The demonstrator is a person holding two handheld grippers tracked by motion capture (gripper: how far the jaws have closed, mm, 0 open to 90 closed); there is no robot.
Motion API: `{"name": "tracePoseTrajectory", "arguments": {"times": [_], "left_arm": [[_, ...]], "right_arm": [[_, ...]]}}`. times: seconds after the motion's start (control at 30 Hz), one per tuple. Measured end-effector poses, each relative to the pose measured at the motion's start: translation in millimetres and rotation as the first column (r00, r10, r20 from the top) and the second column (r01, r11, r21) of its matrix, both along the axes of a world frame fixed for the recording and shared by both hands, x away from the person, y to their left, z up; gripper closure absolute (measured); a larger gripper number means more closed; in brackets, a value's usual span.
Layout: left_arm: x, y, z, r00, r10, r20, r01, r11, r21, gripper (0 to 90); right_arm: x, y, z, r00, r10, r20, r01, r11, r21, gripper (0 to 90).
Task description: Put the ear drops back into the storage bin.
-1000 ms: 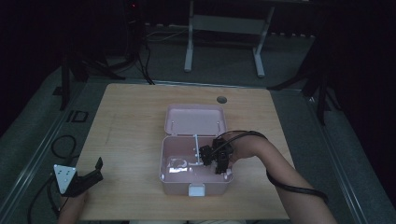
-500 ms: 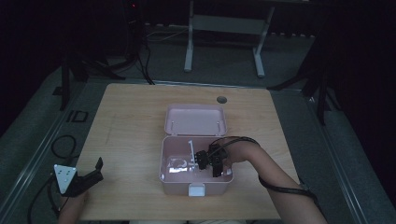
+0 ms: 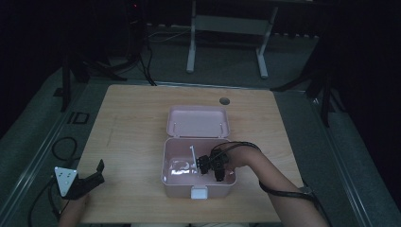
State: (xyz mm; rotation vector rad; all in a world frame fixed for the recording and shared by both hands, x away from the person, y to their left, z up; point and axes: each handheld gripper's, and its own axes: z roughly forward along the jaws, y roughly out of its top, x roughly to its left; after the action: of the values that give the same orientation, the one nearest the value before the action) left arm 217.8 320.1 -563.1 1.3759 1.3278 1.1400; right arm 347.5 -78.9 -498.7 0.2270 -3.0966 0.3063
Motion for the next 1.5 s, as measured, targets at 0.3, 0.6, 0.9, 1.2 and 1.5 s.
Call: {"name": "tracePoseTrajectory", "arguments": {"times": [0.3,0.6,0.9,1.2,1.5], "left_arm": [[0.1,-0.1,0.0,1.0,0.0,0.0,0.0,1.0,0.001,1.0],[0.2,-0.1,0.0,1.0,0.0,-0.001,0.0,1.0,0.001,1.0],[0.3,-0.2,0.0,1.0,0.001,-0.002,-0.001,1.0,0.001,1.0],[0.5,-0.6,-0.1,1.0,0.001,-0.004,-0.001,1.0,0.003,1.0],[0.6,-0.5,0.0,1.0,0.001,-0.007,-0.001,1.0,0.005,1.0]], "right_arm": [[-0.1,0.6,-0.1,0.9999,-0.011,-0.005,0.011,0.9999,-0.011,56.6],[-2.5,-2.8,21.6,1.0,0.0,-0.001,0.0,0.999,0.045,55.8],[-4.5,-9.5,62.0,0.9994,-0.001,0.036,-0.004,0.9903,0.139,54.1],[-7.8,-29.3,98.1,0.9978,-0.023,0.062,0.011,0.98,0.199,54.9],[-3.9,-62.0,125.0,0.9912,-0.092,0.095,0.063,0.962,0.266,52.7]]}}
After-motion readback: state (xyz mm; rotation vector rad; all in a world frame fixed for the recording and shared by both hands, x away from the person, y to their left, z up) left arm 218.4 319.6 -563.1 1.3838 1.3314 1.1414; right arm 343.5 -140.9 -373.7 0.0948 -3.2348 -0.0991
